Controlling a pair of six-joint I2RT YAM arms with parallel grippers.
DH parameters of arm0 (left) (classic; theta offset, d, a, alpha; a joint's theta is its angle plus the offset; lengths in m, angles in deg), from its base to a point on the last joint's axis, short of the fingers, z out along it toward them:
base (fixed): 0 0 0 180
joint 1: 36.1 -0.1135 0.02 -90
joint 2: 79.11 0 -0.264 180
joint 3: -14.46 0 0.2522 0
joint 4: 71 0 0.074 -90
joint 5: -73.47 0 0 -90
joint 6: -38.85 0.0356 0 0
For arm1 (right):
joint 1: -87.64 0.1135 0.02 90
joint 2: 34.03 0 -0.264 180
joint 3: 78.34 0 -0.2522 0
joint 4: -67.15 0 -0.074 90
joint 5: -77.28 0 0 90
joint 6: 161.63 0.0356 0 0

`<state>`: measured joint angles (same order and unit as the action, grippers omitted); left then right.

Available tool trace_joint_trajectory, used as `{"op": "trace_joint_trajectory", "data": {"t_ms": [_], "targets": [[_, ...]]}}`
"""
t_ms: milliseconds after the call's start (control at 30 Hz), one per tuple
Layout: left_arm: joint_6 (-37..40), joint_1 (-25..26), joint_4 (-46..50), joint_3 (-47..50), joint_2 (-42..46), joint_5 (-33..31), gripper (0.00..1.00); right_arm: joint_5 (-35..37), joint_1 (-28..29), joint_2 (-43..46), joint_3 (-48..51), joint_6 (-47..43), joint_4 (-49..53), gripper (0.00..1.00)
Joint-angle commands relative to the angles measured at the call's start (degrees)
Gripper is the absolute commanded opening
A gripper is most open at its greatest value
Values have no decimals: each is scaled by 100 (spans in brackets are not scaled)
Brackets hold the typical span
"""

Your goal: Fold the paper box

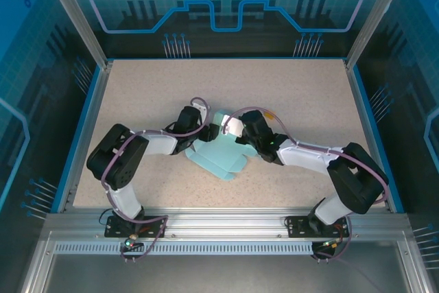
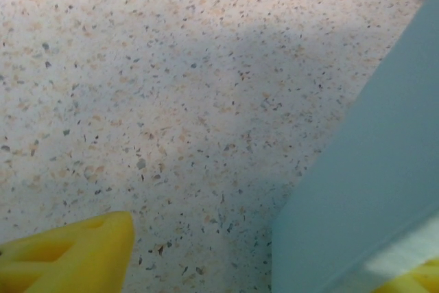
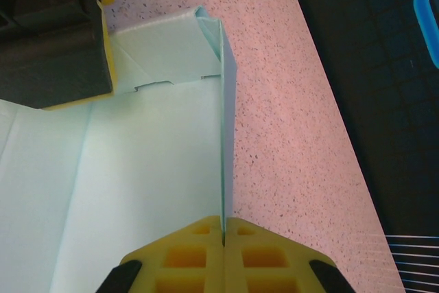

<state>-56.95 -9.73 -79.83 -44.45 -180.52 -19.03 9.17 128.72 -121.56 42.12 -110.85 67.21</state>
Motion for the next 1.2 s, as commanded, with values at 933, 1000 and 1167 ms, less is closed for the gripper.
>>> {"op": "trace_joint_trajectory", "data": {"t_ms": [933, 1000, 1167], "targets": [[604, -212, 102, -507, -269, 1243, 46, -362, -49, 7, -295, 2, 490, 0], [566, -196, -1, -470, -320, 1261, 44, -382, -48, -5, -313, 33, 471, 0], [433, -152, -268, -349, -329, 1234, 34, -346, -26, -24, -290, 39, 442, 0]]}}
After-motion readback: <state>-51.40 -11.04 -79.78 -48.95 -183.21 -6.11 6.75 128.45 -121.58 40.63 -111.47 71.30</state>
